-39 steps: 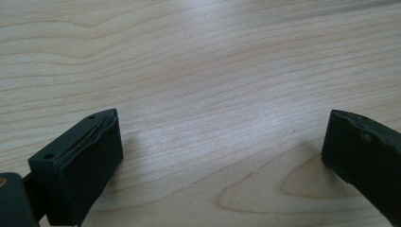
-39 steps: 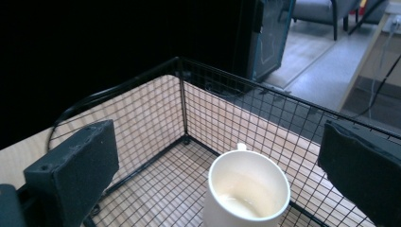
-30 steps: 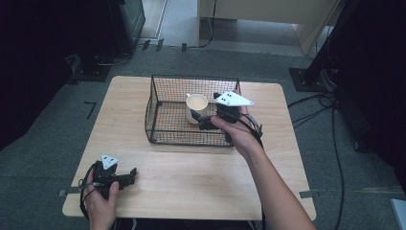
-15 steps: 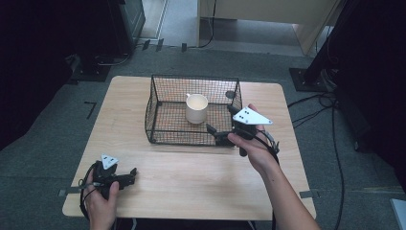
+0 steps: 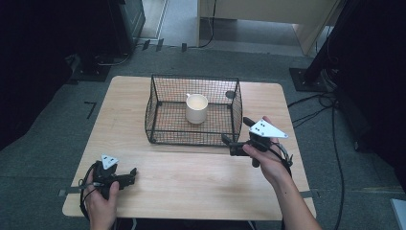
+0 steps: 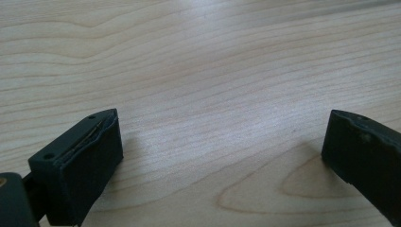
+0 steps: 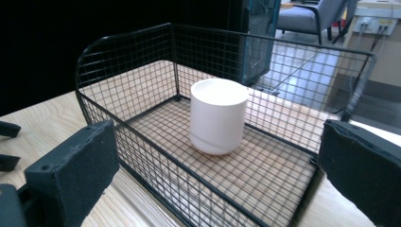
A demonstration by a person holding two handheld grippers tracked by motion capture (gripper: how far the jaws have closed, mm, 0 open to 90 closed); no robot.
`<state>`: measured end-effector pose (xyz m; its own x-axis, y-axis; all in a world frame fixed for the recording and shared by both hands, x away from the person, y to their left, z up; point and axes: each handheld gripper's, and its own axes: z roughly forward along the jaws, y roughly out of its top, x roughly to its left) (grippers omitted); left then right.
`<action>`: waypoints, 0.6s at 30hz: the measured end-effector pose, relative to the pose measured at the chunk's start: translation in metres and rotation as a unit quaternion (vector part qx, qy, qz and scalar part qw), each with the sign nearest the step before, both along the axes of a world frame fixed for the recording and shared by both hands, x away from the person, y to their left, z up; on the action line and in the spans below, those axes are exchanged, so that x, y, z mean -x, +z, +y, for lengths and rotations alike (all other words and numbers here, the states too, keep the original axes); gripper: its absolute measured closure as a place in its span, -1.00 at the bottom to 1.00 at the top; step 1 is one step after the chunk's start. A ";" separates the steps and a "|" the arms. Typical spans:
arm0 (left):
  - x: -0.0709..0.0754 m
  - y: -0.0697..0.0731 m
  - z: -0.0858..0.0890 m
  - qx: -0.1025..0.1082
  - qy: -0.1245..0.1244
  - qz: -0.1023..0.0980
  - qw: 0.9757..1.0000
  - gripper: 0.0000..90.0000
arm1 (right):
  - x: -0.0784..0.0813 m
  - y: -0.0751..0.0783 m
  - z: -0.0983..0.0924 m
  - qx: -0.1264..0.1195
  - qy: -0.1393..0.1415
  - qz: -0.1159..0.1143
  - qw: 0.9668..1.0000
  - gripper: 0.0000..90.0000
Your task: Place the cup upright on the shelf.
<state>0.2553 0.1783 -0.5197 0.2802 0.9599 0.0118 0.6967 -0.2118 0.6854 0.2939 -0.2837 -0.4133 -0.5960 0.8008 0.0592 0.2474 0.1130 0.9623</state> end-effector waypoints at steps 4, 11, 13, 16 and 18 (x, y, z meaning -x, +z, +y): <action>0.000 0.000 0.000 0.000 0.000 0.000 1.000 -1.00 | 0.004 -0.005 -0.009 -0.001 -0.008 0.002 1.000 -1.00; 0.000 0.000 0.000 -0.001 -0.001 0.000 1.000 -1.00 | 0.009 -0.015 -0.025 -0.001 -0.024 0.009 1.000 -1.00; 0.000 0.000 0.000 0.000 0.000 0.000 1.000 -1.00 | 0.011 -0.019 -0.030 0.000 -0.028 0.012 1.000 -1.00; 0.000 0.000 0.000 0.000 0.000 0.000 1.000 -1.00 | 0.013 -0.024 -0.037 0.003 -0.034 0.014 0.999 -1.00; 0.000 0.000 0.000 0.000 0.000 0.000 1.000 -1.00 | 0.015 -0.028 -0.043 0.002 -0.040 0.017 0.999 -1.00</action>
